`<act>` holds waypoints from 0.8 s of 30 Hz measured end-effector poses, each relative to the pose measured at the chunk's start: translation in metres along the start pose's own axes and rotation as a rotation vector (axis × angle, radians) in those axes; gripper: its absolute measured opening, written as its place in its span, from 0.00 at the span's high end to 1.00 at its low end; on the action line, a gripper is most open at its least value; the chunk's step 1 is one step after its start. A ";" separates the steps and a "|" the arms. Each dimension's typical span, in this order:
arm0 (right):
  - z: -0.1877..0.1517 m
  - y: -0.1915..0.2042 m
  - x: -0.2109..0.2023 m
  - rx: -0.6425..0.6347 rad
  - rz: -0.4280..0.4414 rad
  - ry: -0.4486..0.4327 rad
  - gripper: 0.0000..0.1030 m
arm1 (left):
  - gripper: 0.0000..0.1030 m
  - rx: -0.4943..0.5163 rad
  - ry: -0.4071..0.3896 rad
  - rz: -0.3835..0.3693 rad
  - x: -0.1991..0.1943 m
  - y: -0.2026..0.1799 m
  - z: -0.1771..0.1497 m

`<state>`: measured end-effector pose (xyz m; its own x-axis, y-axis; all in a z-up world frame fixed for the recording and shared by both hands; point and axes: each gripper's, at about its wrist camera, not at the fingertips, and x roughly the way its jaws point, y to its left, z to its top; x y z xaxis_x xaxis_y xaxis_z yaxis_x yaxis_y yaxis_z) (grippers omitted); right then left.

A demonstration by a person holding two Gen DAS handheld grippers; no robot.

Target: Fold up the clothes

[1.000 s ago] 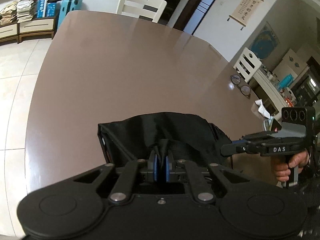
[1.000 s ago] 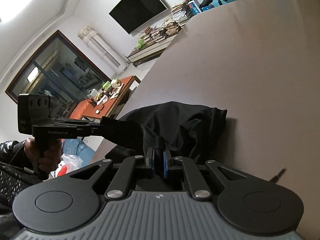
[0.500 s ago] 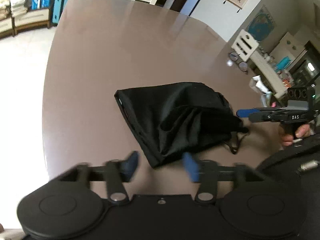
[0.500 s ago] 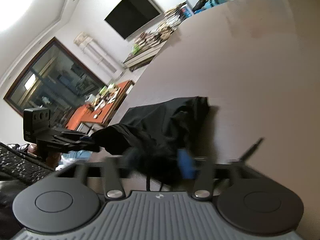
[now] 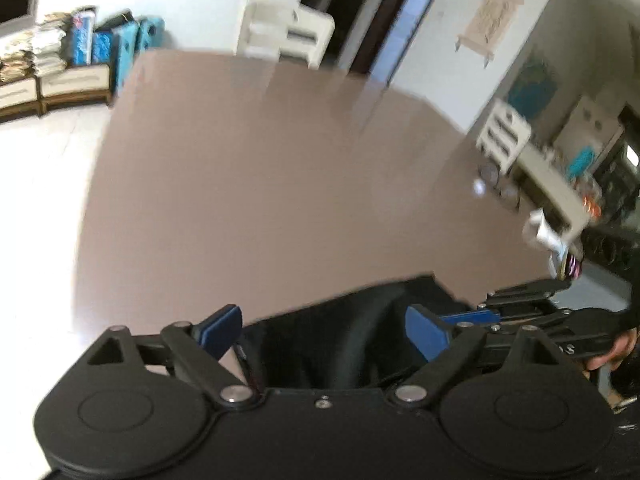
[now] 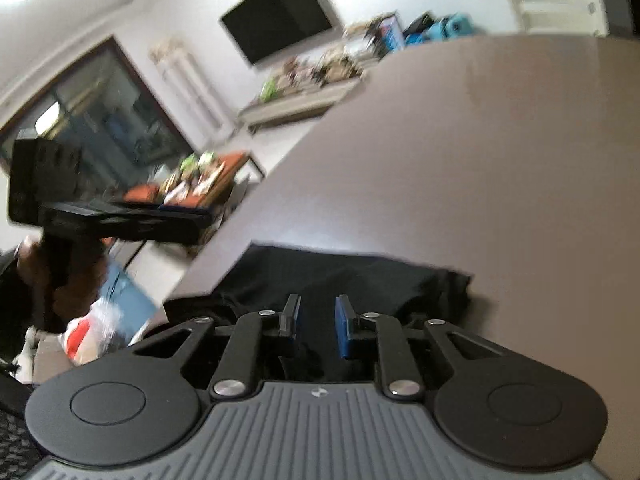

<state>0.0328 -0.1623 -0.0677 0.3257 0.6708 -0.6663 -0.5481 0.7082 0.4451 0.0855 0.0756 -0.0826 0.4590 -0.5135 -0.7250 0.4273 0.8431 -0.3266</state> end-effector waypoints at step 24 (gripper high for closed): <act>0.008 -0.062 -0.018 0.224 -0.199 -0.078 0.63 | 0.57 -0.035 0.144 0.129 0.022 0.037 0.008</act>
<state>0.0671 -0.2168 -0.0789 0.4723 0.5232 -0.7094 -0.2871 0.8522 0.4374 0.1180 0.0946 -0.1054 0.3906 -0.3747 -0.8409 0.3439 0.9067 -0.2443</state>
